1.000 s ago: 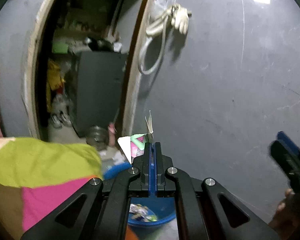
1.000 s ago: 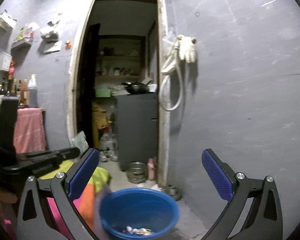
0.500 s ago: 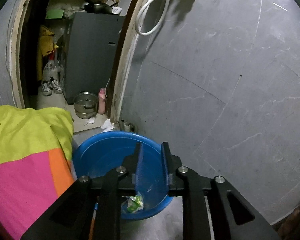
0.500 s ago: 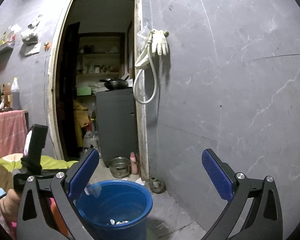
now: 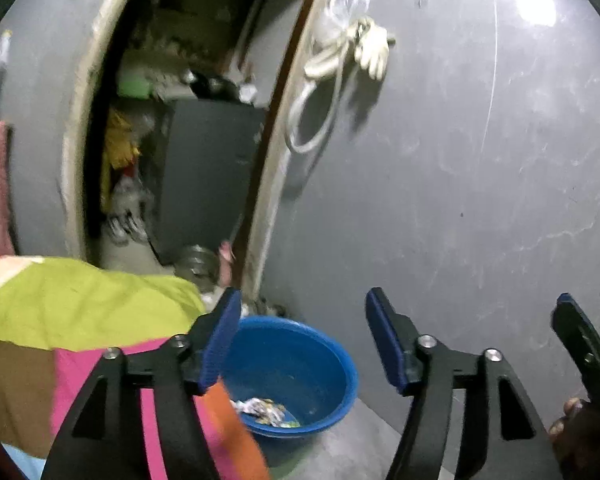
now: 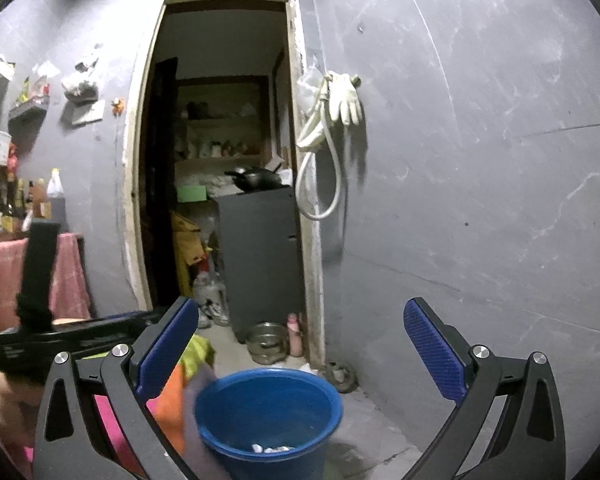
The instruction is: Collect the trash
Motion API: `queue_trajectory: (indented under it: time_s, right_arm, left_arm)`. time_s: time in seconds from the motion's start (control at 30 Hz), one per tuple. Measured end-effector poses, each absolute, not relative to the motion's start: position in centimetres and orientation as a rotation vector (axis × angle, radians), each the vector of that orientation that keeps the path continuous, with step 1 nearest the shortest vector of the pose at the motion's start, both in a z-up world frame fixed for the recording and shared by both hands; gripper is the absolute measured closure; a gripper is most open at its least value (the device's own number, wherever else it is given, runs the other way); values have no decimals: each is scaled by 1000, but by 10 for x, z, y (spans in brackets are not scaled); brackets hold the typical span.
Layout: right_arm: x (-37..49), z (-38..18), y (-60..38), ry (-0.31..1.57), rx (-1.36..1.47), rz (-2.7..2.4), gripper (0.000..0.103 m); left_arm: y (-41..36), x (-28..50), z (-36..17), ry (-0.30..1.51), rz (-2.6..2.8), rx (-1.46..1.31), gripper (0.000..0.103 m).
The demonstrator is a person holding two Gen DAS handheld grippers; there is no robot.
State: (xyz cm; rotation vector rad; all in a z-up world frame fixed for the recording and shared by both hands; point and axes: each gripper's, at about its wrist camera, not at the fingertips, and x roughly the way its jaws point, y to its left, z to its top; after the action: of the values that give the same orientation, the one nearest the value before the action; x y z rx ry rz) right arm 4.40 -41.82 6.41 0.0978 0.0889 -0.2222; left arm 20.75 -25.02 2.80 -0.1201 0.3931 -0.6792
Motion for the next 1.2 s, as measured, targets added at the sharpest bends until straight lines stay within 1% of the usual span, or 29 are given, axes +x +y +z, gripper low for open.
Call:
queue_trajectory:
  time_s: [0.03,0.1,0.2,0.3,0.67,0.83,1.2]
  right_arm:
    - [42,66,-415,84,103,-217,0]
    - [39,70,-408,79,108,-204,0]
    - [34,74,-395,78,109,-183,0]
    - [30,75,-385,83,117,-163,0]
    - [9,59,-352,126,126,-103,0]
    - [-5,50,-343,136,115,-96,0]
    - [-25,29,-332,154,93,-112,0]
  left_arm:
    - [-241,202,32,380,-666,-123,28]
    - [-220,190,41,348,-633,-146,19]
    - [-195,172,50,314,-592,-147,17]
    - [-171,150,51,279,-534,-144,5]
    - [-116,82,23,239,-378,-105,4]
    - [-104,59,8,224,-331,-105,2]
    - [-97,21,-22,210,-283,-66,2]
